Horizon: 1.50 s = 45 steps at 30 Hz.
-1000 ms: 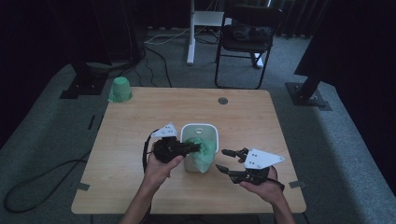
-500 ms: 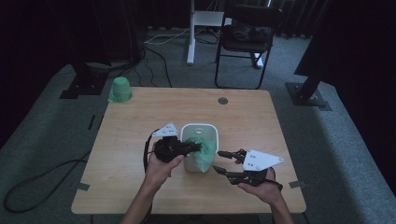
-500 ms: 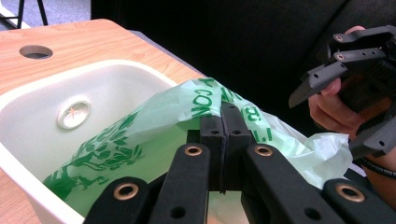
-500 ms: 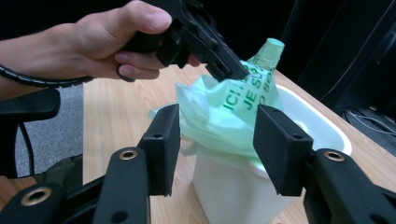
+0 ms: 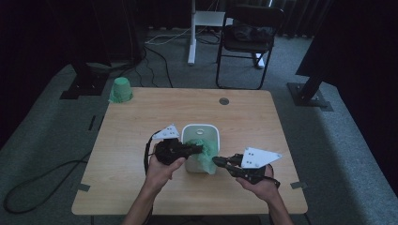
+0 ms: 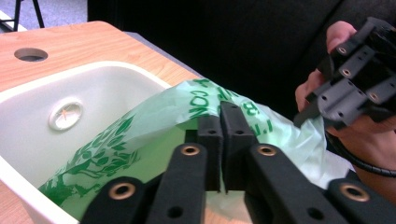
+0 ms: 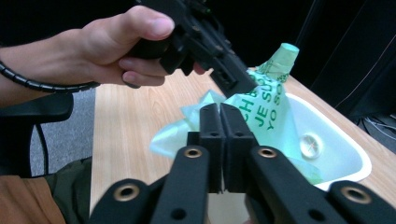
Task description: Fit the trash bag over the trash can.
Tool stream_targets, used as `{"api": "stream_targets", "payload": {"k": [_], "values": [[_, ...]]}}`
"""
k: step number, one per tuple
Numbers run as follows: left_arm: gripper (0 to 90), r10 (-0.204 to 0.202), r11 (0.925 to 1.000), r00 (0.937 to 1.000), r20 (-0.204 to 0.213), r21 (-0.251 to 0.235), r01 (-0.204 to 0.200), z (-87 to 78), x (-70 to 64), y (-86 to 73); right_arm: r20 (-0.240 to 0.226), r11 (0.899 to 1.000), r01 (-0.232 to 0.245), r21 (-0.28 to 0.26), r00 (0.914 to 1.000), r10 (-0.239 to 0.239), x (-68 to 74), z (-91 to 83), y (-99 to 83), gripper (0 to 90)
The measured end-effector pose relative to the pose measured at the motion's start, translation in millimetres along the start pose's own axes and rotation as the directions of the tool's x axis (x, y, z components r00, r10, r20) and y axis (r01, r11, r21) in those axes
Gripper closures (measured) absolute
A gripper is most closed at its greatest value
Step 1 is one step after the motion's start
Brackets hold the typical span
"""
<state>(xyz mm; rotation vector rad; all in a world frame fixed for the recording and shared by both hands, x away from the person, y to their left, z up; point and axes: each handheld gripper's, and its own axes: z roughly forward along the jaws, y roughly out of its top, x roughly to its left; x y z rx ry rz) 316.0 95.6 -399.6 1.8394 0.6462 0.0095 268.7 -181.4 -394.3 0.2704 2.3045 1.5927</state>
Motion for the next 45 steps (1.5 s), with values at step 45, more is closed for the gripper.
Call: {"api": "stream_targets", "payload": {"k": [45], "values": [[89.2, 0.205, 0.9747, 0.9787, -0.007, 0.092, -0.204, -10.0, -44.4, 0.0, 0.047, 0.999, -0.001, -0.038, 0.9989, 0.002, -9.9, 0.0, 14.2, 90.0]]}}
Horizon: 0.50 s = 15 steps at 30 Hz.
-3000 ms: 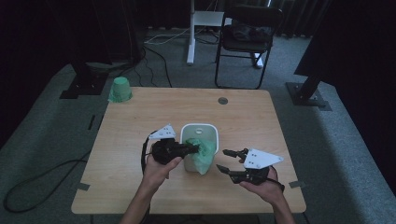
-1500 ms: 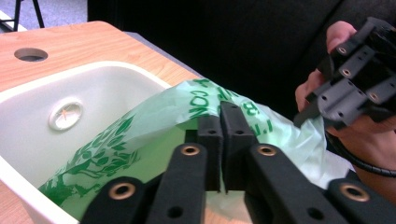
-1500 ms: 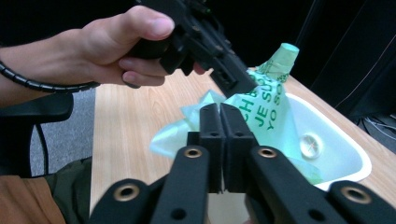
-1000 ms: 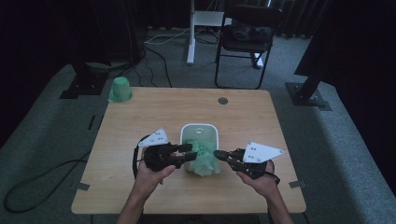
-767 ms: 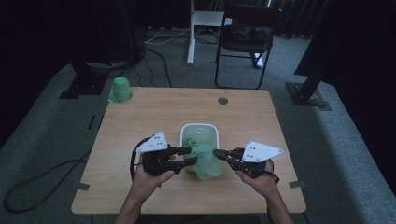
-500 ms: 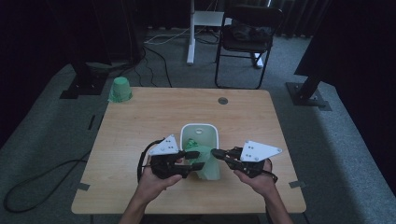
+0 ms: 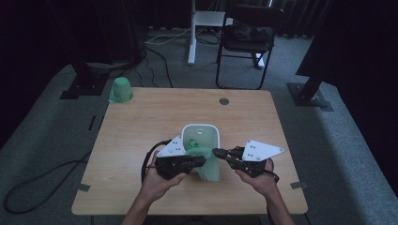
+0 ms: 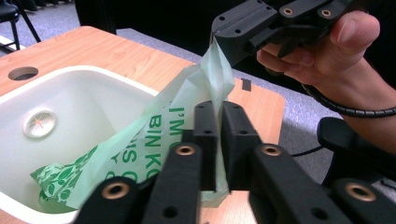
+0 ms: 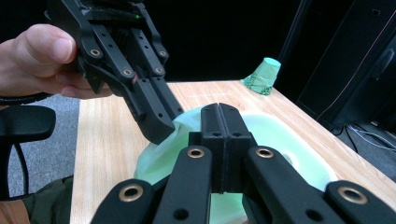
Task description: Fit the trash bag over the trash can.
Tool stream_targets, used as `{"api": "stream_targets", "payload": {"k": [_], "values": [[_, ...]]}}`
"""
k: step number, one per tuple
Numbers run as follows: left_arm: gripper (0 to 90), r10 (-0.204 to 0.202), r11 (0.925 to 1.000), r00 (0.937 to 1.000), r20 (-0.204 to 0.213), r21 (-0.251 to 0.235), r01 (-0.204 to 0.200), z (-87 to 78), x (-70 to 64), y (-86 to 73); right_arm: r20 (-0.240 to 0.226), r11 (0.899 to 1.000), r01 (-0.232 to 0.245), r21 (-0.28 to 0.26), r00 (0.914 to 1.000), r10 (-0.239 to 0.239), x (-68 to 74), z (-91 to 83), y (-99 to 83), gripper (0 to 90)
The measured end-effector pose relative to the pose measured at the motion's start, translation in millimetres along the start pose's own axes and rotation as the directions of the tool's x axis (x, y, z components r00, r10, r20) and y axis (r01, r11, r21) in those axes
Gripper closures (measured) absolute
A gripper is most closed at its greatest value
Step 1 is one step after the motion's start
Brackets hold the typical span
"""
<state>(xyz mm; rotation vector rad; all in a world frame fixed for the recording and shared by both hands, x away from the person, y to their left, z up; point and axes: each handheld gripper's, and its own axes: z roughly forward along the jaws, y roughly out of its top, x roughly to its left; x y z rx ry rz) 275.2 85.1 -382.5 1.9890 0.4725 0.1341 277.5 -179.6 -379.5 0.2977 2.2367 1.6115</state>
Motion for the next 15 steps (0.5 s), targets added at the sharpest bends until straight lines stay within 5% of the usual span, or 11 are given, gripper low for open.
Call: {"api": "stream_targets", "payload": {"k": [6, 11, 15], "values": [[90.0, -0.008, 0.9997, 0.9999, 0.011, -0.023, 0.008, -2.9, 2.0, 2.1, -0.003, 1.0, -0.002, -0.001, 1.0, 0.002, -0.1, 0.2, 0.2, 89.4], [90.0, -0.045, 0.9974, 0.9989, -0.015, -0.056, 0.045, -7.6, 8.7, 2.5, -0.002, 1.0, -0.008, -0.02, 1.0, 0.008, 3.3, -2.5, 0.1, 72.1], [90.0, -0.084, 0.9935, 0.9958, -0.036, -0.08, 0.081, -9.7, 13.9, 1.3, -0.008, 1.0, -0.006, -0.017, 1.0, 0.005, 6.3, -4.0, 0.4, 71.7]]}}
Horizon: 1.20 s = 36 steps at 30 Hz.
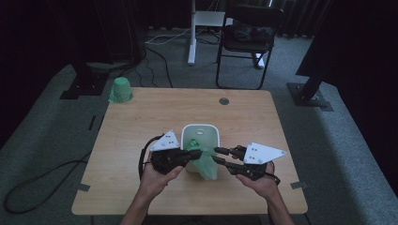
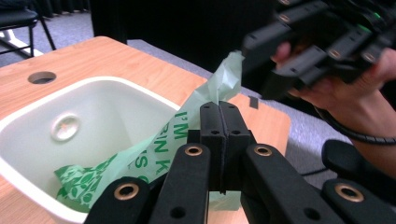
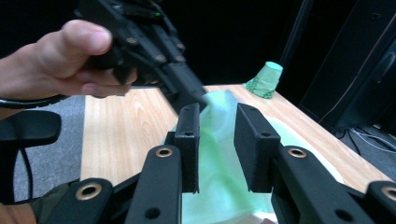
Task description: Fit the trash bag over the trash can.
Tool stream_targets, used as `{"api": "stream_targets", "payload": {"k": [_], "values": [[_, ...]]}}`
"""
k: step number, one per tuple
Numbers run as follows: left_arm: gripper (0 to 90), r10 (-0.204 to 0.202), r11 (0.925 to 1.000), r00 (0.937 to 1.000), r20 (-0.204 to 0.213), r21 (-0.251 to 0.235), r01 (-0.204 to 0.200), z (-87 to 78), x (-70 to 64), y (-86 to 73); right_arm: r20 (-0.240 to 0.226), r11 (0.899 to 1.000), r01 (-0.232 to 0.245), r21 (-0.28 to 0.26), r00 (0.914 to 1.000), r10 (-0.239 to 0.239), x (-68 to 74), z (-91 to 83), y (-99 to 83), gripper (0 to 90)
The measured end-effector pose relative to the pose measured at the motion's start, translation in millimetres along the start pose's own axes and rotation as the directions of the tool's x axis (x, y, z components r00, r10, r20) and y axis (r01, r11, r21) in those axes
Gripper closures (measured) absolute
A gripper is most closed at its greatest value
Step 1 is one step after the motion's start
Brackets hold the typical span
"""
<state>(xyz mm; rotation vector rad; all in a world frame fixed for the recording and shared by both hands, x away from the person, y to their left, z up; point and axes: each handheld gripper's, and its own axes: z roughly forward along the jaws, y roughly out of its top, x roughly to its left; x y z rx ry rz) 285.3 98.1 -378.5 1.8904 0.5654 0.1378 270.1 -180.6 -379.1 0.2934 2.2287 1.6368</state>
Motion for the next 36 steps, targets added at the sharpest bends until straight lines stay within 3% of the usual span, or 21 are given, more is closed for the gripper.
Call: {"api": "stream_targets", "payload": {"k": [4, 7, 13, 23, 25, 28, 36], "values": [[90.0, -0.029, 0.9995, 0.9995, -0.013, -0.014, 0.029, -0.9, 4.0, -0.6, 0.007, 1.0, -0.004, -0.012, 1.0, 0.004, 1.6, -1.0, -0.8, 71.6], [90.0, -0.042, 0.9987, 0.9991, -0.006, -0.031, 0.041, -1.4, 4.5, -0.2, -0.021, 1.0, -0.013, -0.012, 0.9997, 0.012, 1.6, -0.5, -1.3, 75.5], [90.0, -0.044, 0.9977, 0.9989, 0.018, -0.051, 0.045, 1.3, 0.4, 2.1, -0.058, 1.0, -0.019, 0.023, 0.9981, 0.021, 4.6, 12.6, -4.8, 77.4], [90.0, -0.043, 0.996, 0.9975, 0.057, -0.075, 0.047, -0.1, -1.7, 2.8, -0.094, 0.996, -0.088, 0.002, 0.9917, 0.087, -6.9, 21.6, -8.8, 74.4], [90.0, -0.043, 0.9957, 0.9971, 0.063, -0.08, 0.048, -0.1, -1.8, 2.6, -0.11, 0.995, -0.101, -0.001, 0.9889, 0.1, -8.0, 23.1, -9.0, 77.4], [90.0, -0.042, 0.9957, 0.9969, 0.066, -0.08, 0.047, -0.7, -1.2, 2.6, -0.134, 0.996, -0.094, -0.001, 0.9866, 0.093, -7.3, 24.0, -8.3, 89.2], [90.0, -0.038, 0.9961, 0.9988, 0.031, -0.078, 0.04, -6.7, 1.3, 1.4, -0.1, 0.996, -0.088, 0.005, 0.991, 0.088, -10.0, 18.6, -7.9, 90.0]]}}
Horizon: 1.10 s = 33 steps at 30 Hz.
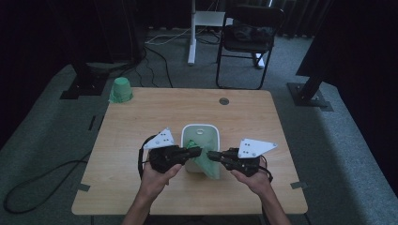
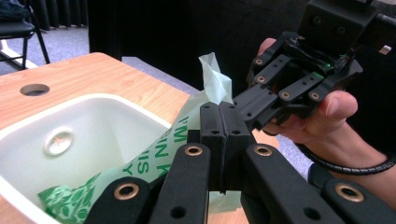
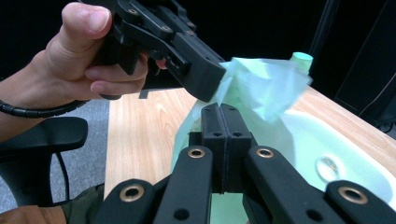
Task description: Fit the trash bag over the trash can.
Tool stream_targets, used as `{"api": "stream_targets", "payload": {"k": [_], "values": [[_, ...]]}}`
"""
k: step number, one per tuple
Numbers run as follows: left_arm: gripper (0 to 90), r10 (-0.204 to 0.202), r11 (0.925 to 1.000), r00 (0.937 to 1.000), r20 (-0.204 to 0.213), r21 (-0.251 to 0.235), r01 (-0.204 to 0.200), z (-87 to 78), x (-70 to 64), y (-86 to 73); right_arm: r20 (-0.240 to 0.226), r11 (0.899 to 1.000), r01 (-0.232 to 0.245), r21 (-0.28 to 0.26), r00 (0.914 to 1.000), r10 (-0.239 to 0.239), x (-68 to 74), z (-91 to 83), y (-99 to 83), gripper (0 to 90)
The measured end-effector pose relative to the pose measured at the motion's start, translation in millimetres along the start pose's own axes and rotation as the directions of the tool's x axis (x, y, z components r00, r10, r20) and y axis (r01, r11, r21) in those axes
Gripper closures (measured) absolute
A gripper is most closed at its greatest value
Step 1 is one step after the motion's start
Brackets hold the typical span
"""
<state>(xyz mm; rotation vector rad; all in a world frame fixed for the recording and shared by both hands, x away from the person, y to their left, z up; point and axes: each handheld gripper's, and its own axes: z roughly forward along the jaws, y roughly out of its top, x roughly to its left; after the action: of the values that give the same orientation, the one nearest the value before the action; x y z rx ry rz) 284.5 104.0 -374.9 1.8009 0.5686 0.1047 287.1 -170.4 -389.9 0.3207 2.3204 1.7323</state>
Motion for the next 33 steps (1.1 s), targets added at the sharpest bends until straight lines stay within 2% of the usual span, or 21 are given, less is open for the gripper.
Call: {"api": "stream_targets", "payload": {"k": [9, 15, 19, 22, 25, 28, 31, 33], "values": [[90.0, -0.024, 0.9997, 0.9987, -0.044, 0.008, 0.025, -13.0, 10.9, -6.2, 0.078, 1.0, -0.015, 0.008, 0.9969, 0.014, -9.1, -15.7, -2.5, 90.0], [90.0, -0.019, 0.9991, 0.995, -0.098, 0.035, 0.023, -22.1, 16.2, -11.5, 0.148, 0.999, -0.012, 0.045, 0.989, 0.006, -14.9, -23.6, -2.9, 90.0], [90.0, -0.024, 0.9987, 0.9917, -0.127, 0.041, 0.029, -25.9, 19.9, -14.0, 0.173, 0.998, -0.021, 0.055, 0.9848, 0.011, -19.2, -25.1, -1.6, 90.0], [90.0, -0.035, 0.9989, 0.9909, -0.13, 0.027, 0.038, -26.4, 21.8, -13.7, 0.153, 0.998, -0.036, 0.049, 0.9878, 0.029, -20.2, -22.6, -1.2, 90.0], [90.0, -0.041, 0.999, 0.9908, -0.129, 0.013, 0.043, -25.9, 22.7, -11.7, 0.111, 0.998, -0.043, 0.049, 0.9931, 0.037, -16.9, -15.4, -2.7, 78.5], [90.0, -0.04, 0.9992, 0.9913, -0.125, 0.004, 0.04, -24.3, 21.6, -9.5, 0.077, 0.997, -0.051, 0.049, 0.9959, 0.047, -11.8, -7.1, -3.7, 61.8], [90.0, -0.035, 0.9994, 0.9917, -0.123, 0.001, 0.035, -22.3, 20.0, -7.8, 0.056, 0.997, -0.055, 0.063, 0.9971, 0.051, -6.9, 0.6, -3.7, 52.1], [90.0, -0.036, 0.9994, 0.9916, -0.124, -0.001, 0.036, -21.6, 19.8, -6.9, 0.046, 0.996, -0.055, 0.071, 0.9976, 0.052, -4.1, 3.9, -3.6, 49.0]]}}
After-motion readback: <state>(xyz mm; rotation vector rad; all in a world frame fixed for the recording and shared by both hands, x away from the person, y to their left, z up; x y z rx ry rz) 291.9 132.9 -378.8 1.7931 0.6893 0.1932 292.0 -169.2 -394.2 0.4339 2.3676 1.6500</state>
